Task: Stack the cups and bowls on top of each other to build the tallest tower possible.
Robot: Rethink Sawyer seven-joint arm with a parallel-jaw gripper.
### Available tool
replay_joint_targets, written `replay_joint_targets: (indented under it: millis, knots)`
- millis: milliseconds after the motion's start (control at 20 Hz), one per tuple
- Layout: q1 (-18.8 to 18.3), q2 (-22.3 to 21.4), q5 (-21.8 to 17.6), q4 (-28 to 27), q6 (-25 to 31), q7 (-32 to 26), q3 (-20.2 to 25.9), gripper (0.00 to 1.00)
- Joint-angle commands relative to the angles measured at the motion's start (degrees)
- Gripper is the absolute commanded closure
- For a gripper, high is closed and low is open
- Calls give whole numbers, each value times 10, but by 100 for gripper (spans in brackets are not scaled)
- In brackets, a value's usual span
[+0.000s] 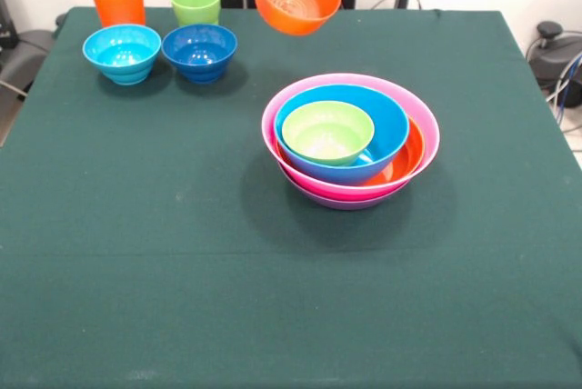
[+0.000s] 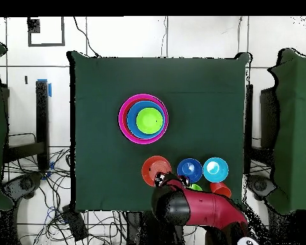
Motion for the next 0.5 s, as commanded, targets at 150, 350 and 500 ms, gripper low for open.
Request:
replay_joint_targets:
  millis: [150,350,500]
  knots:
    - [-6,-4,17,13,50,27,72,100]
    - [-5,0,8,11,44,27,72,100]
    - [-9,-3,4,14,36,26,77,100]
